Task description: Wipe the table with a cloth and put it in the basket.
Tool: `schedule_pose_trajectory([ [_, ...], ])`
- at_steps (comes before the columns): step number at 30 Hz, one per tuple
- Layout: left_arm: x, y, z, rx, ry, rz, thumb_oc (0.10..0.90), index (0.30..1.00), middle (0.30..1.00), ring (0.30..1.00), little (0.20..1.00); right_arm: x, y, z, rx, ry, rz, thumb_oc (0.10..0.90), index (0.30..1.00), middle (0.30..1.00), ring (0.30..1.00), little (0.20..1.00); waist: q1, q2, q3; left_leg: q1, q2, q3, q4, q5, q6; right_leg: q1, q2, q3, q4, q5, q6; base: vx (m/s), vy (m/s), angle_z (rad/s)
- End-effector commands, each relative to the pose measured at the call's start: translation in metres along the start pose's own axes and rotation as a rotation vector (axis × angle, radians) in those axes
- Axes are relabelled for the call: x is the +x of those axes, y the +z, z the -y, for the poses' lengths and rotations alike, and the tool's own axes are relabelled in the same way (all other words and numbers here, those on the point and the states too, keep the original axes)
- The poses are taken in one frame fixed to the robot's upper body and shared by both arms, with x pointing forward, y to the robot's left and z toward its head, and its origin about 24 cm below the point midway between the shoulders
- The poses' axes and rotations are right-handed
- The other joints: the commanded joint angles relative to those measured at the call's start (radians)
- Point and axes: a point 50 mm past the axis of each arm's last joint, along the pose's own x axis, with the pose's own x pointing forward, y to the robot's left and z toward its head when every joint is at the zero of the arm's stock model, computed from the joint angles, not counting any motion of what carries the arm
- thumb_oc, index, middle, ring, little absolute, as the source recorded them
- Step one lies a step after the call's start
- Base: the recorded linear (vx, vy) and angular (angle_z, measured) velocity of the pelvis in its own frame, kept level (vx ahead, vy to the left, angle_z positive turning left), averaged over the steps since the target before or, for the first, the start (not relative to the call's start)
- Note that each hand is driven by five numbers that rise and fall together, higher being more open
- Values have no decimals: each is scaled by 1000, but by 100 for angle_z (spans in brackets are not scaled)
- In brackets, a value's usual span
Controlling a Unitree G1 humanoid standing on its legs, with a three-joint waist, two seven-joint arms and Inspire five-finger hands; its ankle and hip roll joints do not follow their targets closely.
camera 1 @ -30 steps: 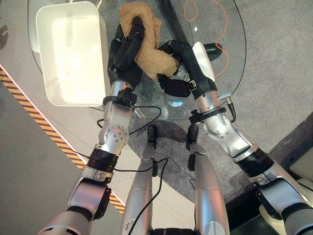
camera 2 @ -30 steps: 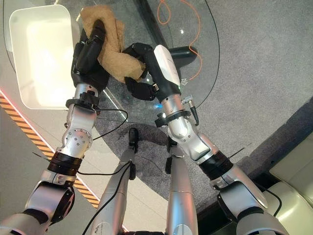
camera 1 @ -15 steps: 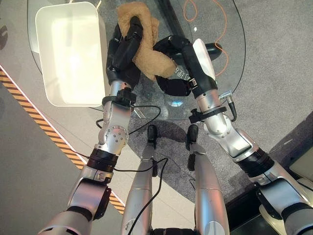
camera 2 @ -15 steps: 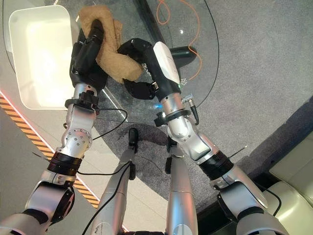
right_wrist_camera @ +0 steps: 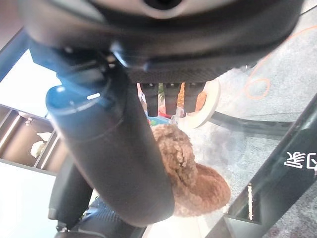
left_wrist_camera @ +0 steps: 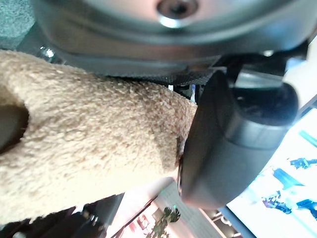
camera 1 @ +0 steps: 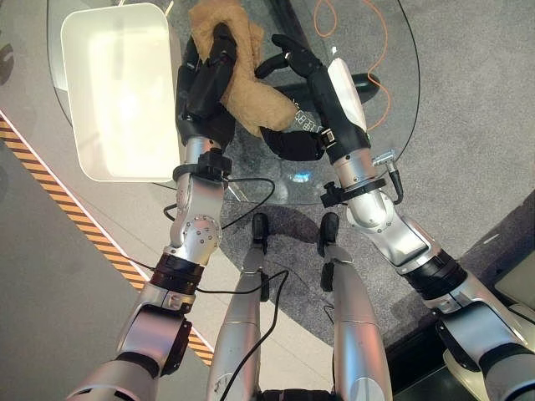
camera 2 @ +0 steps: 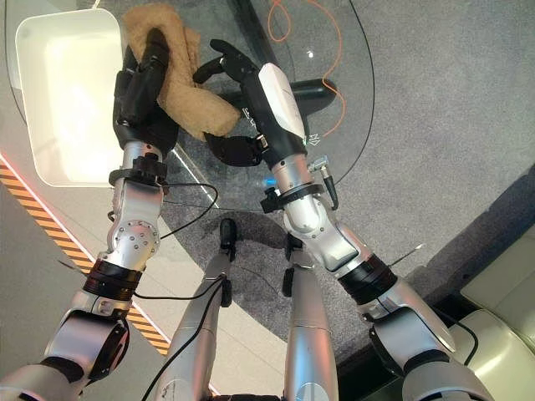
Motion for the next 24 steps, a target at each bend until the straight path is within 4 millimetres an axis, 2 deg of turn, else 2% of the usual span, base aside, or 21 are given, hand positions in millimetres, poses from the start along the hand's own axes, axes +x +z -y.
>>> schedule_pose_trajectory([
  [1,10,56,63,-43,-266,348,100,300,300,300,200,26,87,25,111,-145,435,800,900,900,900,900,25,-13,-29,19,-63,62,17,-50,27,61,51,-16,-85,-19,30,0,0,0],
  [11,9,65,64,-33,-221,438,100,300,300,300,200,26,85,24,111,-146,423,800,900,900,900,900,26,-17,-29,19,-62,61,14,-49,25,62,54,-17,-84,-22,28,0,0,0],
  [24,5,83,57,28,-114,587,100,300,300,300,200,23,73,29,98,-194,373,800,900,900,900,900,22,-20,-29,24,-59,59,17,-58,19,68,54,-14,-79,-36,27,0,0,0],
])
